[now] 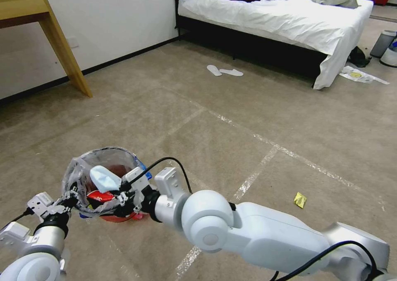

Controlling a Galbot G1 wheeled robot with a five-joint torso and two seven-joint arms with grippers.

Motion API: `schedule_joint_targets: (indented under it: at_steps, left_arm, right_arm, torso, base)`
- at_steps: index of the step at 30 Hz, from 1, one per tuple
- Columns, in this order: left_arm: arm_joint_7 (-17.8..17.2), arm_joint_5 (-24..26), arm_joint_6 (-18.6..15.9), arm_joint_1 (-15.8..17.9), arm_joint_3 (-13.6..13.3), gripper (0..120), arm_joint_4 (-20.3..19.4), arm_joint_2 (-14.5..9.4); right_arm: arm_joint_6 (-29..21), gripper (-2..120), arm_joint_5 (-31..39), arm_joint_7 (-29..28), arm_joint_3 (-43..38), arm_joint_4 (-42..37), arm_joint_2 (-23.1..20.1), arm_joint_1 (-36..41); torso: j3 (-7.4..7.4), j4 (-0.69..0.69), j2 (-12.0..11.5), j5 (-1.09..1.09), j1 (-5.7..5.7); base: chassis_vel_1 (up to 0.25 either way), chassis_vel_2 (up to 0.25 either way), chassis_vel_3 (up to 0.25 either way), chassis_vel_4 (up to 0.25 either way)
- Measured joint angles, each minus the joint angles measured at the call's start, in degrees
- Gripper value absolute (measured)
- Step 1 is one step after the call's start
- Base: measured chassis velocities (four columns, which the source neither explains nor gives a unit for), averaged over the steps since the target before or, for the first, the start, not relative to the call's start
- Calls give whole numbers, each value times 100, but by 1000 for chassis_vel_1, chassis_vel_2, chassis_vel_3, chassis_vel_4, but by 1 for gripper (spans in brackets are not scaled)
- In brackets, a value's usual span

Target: Pick up the trash bin and place the garbage on the floor into it.

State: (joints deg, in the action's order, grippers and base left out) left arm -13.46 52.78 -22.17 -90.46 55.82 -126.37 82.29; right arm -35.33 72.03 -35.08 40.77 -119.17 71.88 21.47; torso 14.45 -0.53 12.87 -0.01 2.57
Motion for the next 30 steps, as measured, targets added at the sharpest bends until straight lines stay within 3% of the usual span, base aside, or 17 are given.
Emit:
schedule_joint_targets:
  at_steps: [10,30]
  left_arm:
    - [42,2,14,-52,32,3,-106,20]
    - [136,-71,48,-134,-8,3,-212,63]
  right_arm:
    - [-288,0,137,-278,297,769,423,-428]
    - [-232,0,-118,-133,447,1861,922,-718]
  torso:
    - [0,0,0,0,0]
    - [0,0,0,1,0]
  base:
    - [0,0,0,0]
    - [0,0,0,0]
